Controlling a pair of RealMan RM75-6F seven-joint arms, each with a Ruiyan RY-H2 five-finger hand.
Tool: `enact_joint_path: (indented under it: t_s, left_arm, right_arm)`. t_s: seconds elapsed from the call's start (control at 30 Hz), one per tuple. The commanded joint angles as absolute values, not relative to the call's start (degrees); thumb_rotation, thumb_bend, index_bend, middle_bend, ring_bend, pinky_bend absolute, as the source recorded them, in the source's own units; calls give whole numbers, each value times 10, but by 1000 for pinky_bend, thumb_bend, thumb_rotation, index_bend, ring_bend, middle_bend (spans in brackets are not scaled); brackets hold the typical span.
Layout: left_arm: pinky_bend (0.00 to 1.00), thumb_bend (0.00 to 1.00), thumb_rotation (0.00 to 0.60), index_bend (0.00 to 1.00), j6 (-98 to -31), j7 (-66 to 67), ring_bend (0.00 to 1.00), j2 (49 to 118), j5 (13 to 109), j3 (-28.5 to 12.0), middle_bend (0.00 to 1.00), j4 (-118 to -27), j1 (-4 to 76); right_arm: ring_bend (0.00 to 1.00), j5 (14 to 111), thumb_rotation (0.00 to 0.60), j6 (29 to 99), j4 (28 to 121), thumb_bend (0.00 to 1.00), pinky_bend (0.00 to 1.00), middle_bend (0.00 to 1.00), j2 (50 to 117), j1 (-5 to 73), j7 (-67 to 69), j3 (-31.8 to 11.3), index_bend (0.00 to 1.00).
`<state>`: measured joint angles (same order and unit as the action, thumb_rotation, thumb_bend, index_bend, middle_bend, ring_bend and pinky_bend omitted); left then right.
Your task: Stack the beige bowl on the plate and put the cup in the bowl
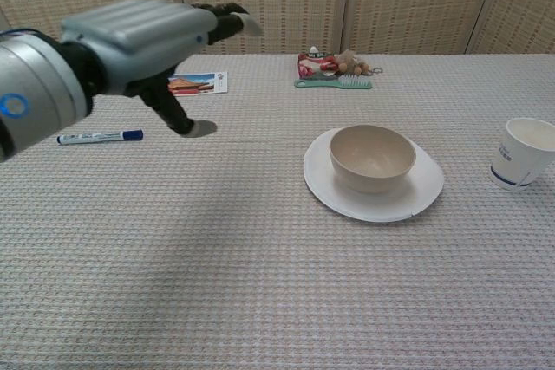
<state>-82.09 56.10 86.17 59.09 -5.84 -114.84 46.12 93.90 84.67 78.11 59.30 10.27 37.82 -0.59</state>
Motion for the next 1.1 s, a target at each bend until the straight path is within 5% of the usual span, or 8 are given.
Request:
enact_joint_path:
  t_s: [0.03,0.37,0.77,1.1]
  left_arm:
    - [139,295,600,0,-873,509,0,778,648,-2,0,-1201,388]
    - [139,295,600,0,-891,375,0,676,705,32,0,-1188,305]
    - [139,295,600,0,-886,282,0,629,723,12,0,-1152,255]
    - [139,295,600,0,-870,256,0,607,731,-6,0,-1142,233]
  right_arm:
    - [0,939,600,814,821,209,0,0,581,121,325,-7,0]
    - [0,903,600,653,911,209,0,0,522,213,223,-29,0]
    - [0,804,600,404,945,207,0,0,493,359,122,-64,0]
    - [0,715,600,313,926,206,0,0,518,410,32,-52,0]
